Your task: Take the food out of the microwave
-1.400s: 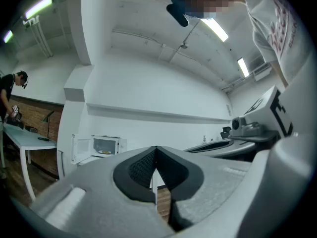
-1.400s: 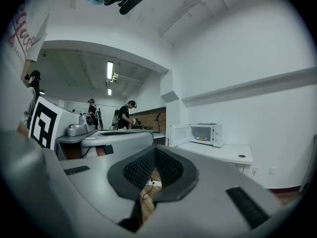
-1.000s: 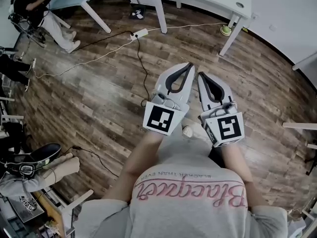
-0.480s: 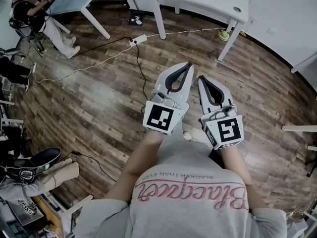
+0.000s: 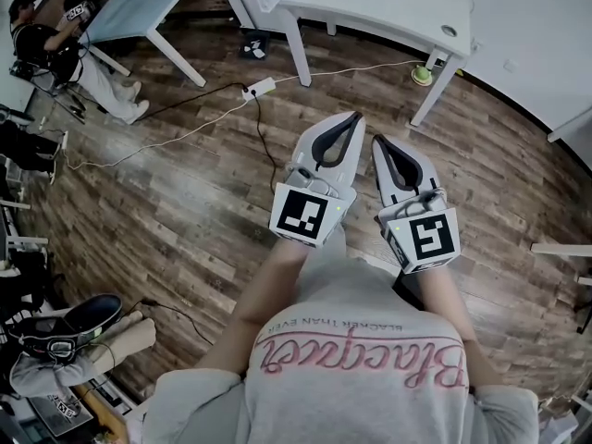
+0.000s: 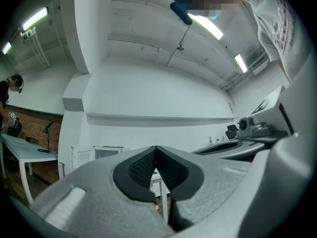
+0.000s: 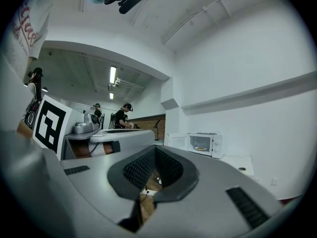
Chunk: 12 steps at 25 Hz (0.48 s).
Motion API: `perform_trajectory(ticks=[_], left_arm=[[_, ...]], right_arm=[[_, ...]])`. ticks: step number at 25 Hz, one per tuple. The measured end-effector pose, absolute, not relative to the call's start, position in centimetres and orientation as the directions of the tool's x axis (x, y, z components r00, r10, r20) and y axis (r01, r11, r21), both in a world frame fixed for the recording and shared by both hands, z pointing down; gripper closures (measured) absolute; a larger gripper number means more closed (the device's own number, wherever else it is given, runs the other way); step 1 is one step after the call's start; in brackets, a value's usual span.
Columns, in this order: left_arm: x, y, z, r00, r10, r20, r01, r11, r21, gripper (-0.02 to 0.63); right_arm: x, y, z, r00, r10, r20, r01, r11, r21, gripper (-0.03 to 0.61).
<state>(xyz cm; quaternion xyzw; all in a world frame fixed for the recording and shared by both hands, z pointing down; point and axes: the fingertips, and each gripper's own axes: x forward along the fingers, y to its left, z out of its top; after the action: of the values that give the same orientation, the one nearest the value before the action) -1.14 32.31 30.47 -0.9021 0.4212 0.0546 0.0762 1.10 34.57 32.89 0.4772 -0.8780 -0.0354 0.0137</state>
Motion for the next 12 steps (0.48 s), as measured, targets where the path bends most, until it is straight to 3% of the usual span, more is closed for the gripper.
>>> perform_trajectory(ticks=[12], left_arm=[[-3.6,22.0,30.6,0.662,-0.737,-0.137,-0.749,-0.659,-0.073,0.611]], right_arm=[[-1.0,24.4,33.2,-0.507,-0.862,0.019,-0.86,0.507,0.05,0.568]])
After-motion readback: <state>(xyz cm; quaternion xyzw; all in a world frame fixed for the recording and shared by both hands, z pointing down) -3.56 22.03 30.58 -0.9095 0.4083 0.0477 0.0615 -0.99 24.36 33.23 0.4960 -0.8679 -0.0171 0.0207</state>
